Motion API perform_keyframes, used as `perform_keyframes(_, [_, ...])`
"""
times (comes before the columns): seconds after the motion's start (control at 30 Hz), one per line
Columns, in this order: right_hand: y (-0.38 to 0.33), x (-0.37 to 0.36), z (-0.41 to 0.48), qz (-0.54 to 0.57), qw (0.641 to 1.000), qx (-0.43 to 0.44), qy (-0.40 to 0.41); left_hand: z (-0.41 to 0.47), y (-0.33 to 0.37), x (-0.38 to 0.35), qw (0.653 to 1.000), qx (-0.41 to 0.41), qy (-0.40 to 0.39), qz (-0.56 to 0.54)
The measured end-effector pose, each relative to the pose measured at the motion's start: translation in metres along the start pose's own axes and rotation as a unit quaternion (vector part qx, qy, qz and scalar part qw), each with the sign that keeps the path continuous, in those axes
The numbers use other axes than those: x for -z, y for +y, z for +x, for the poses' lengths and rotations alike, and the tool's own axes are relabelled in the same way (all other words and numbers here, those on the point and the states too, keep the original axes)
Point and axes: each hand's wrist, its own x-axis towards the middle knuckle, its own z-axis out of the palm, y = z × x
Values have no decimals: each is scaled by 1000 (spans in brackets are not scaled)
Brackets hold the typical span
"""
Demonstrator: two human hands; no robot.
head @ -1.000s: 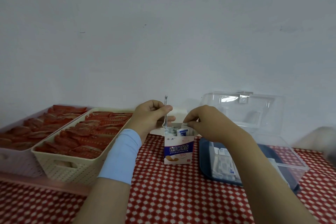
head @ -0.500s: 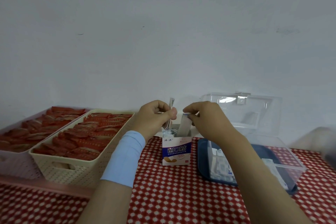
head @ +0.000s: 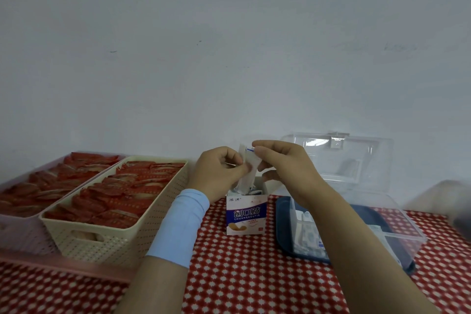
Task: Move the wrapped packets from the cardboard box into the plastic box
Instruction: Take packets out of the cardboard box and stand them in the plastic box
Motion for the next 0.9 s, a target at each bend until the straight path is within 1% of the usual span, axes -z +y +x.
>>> perform_keyframes(0.1, [1, 0, -2, 4, 1000, 1, -24, -1, -2, 0, 999, 9, -5, -41])
perform_keyframes(0.17, [1, 2, -2, -11, 1000, 4, -9, 1, -2, 0, 997, 21, -7, -77])
perform_keyframes(0.23, [0, 5, -1, -24, 1000, -1, 6, 1, 0, 4, 988, 44, -12, -149])
perform_keyframes(0.3, [-5, 10, -2, -12, 1000, -6, 6, 0, 3, 10, 967, 72, -34, -241])
perform_keyframes(0.4, [-12, 14, -4, 37, 999, -9, -26, 0, 2, 20, 925, 109, -105, -349])
perform_keyframes(0.47, [-16, 11, -6, 46, 998, 1, -39, -2, 4, 20, 904, 121, -155, -379])
perform_keyframes(0.57, [-18, 3, -7, 39, 999, 24, -19, -7, 11, 12, 878, 127, -212, -410])
perform_keyframes(0.67, [-18, -5, -9, 76, 997, 22, -5, -9, 15, 3, 856, 142, -214, -448])
perform_keyframes(0.73, [-17, -8, -9, 75, 997, 16, 6, -9, 15, 0, 850, 146, -206, -463])
perform_keyframes(0.8, [-14, -10, -6, 20, 999, 27, 34, -9, 14, -2, 853, 147, -191, -464])
perform_keyframes(0.87, [-10, -10, -4, -98, 990, 75, 72, -8, 14, -3, 856, 148, -179, -462])
perform_keyframes(0.9, [-10, -8, -4, -138, 983, 102, 72, -8, 14, -3, 856, 149, -174, -463])
